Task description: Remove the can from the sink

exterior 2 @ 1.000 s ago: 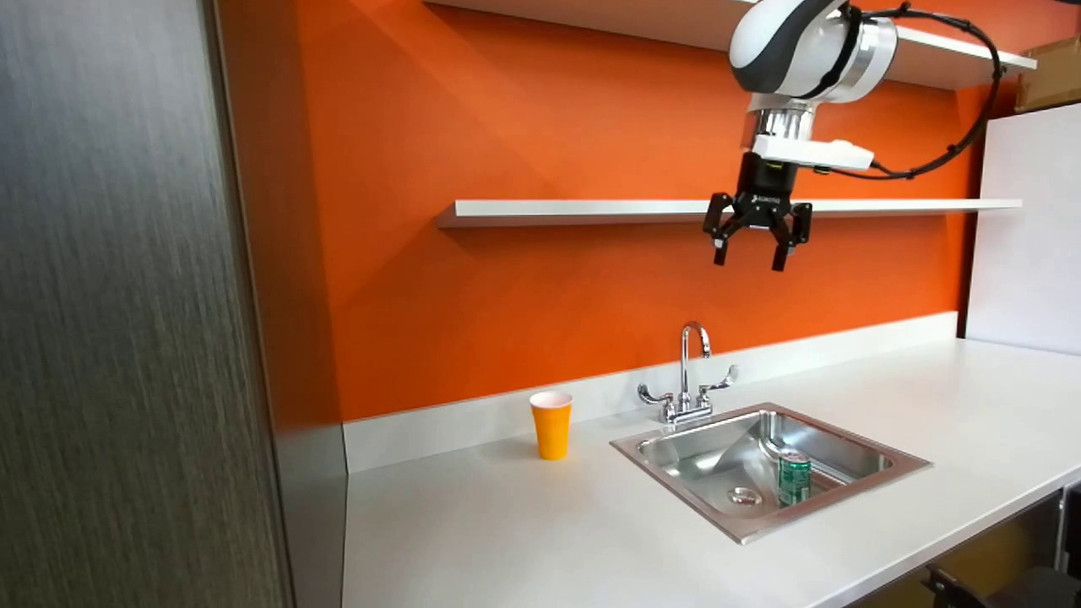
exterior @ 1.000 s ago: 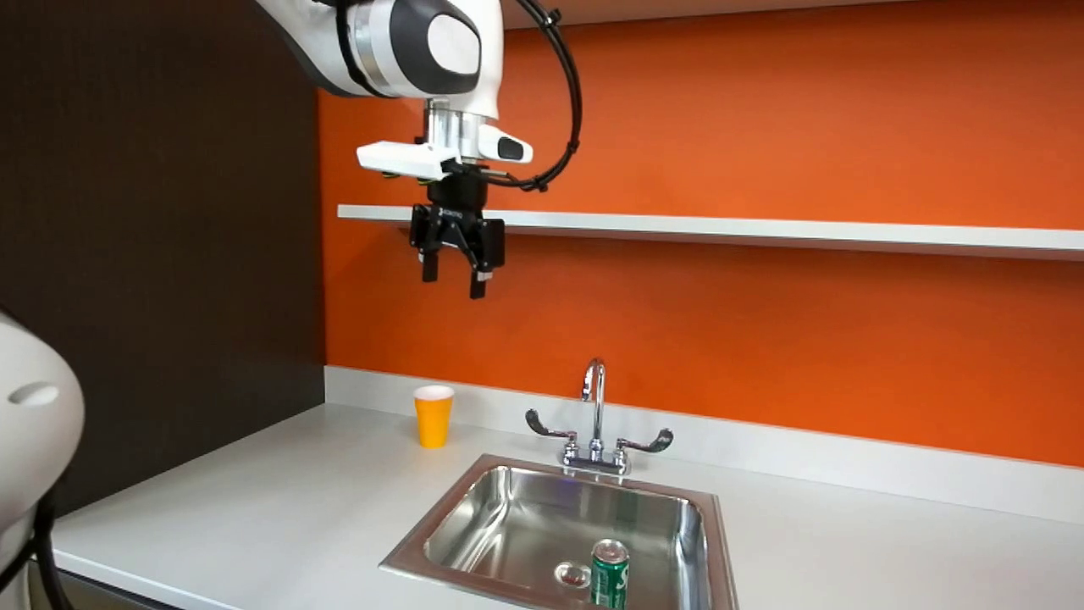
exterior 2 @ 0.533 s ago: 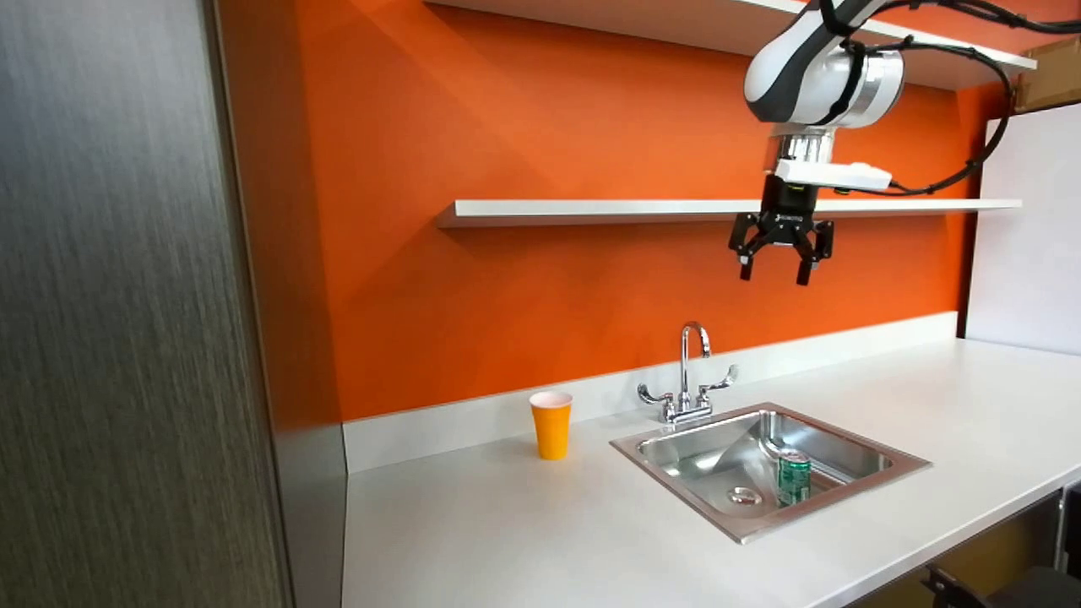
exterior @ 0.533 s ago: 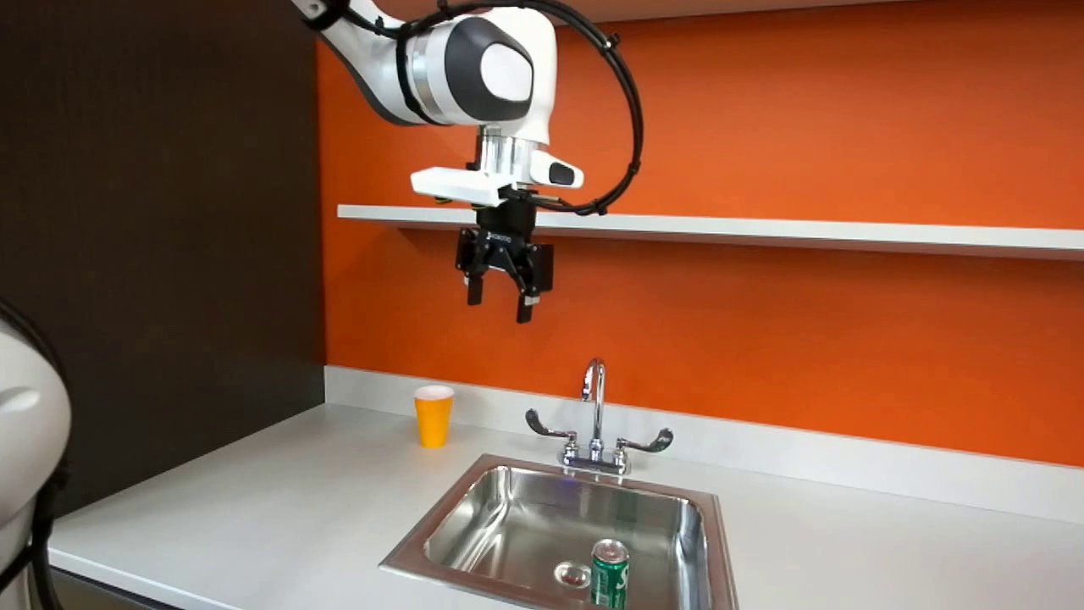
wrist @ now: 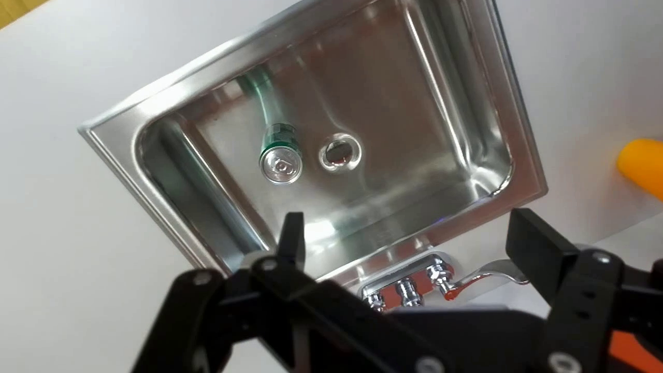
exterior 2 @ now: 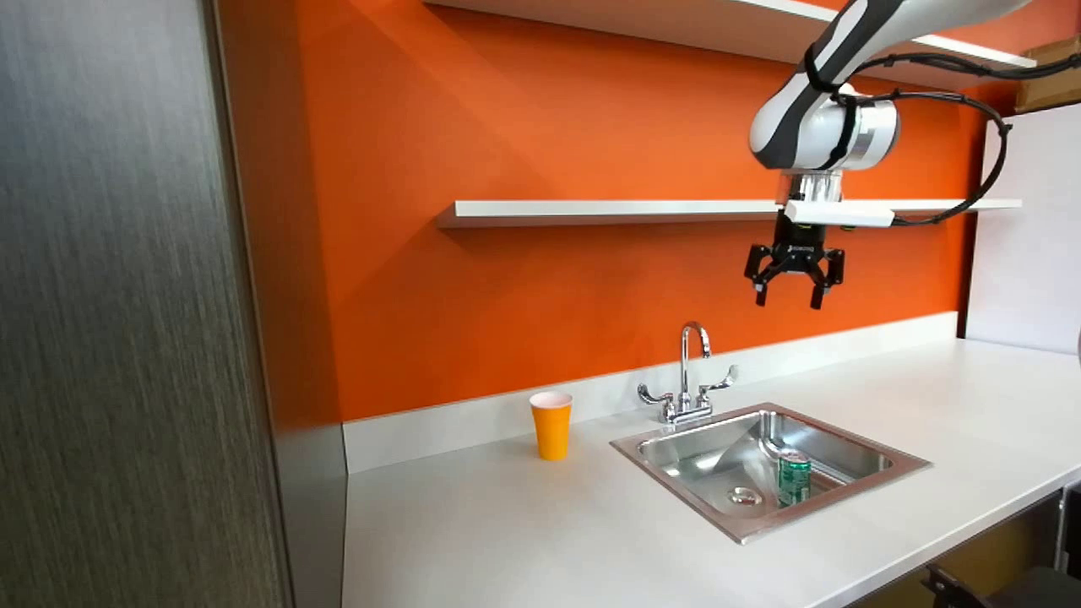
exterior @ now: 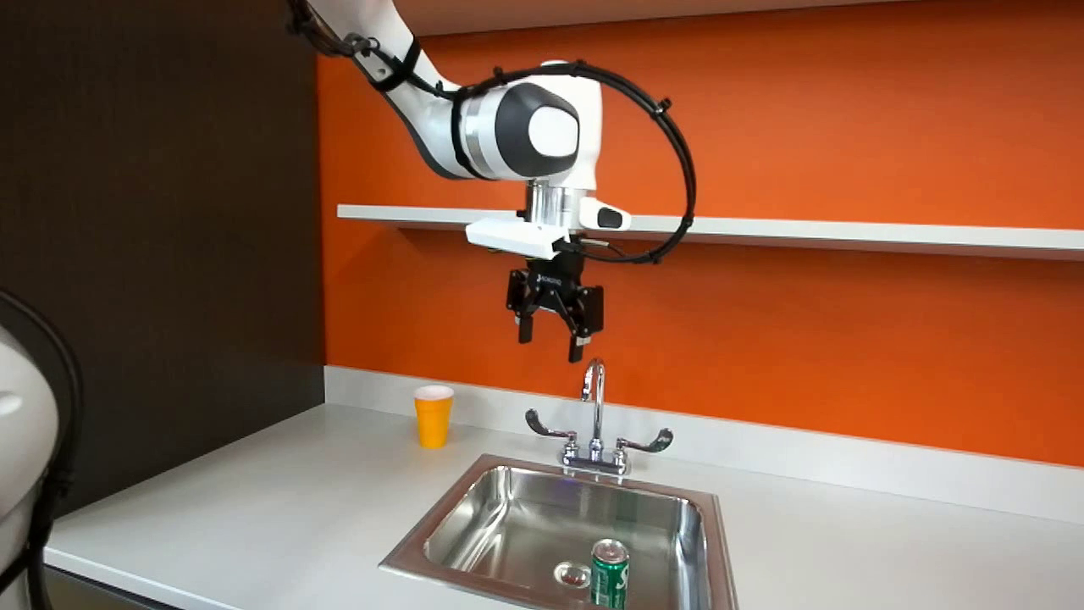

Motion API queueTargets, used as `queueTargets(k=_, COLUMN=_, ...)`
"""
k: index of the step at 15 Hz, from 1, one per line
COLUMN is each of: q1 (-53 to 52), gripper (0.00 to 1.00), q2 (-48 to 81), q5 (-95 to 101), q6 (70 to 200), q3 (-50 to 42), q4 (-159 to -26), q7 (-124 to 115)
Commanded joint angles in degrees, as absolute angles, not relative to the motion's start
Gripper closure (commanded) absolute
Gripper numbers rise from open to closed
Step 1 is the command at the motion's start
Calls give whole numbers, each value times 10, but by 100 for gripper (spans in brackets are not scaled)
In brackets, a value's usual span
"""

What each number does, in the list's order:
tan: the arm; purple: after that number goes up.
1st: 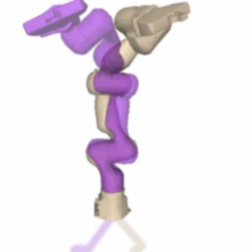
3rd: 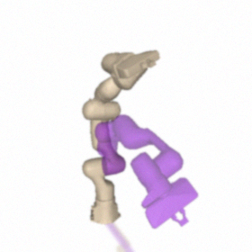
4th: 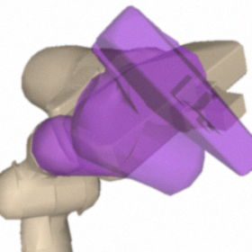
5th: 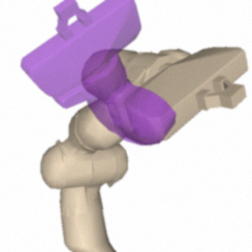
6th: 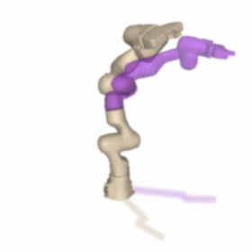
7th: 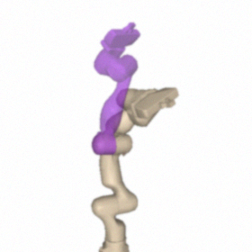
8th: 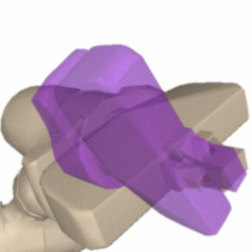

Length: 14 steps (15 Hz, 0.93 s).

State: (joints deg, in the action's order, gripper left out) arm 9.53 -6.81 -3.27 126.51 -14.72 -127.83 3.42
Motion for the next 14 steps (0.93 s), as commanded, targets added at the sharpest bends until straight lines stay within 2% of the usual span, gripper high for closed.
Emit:
queueTargets(k=1, q1=112, gripper=0, q2=-16, q5=-36, q6=1303, q3=-151, q4=-1255, q7=55)
queueTargets(k=14, q1=148, gripper=0, q2=123, q5=-82, q6=1429, q3=-145, q4=-1247, q7=64)
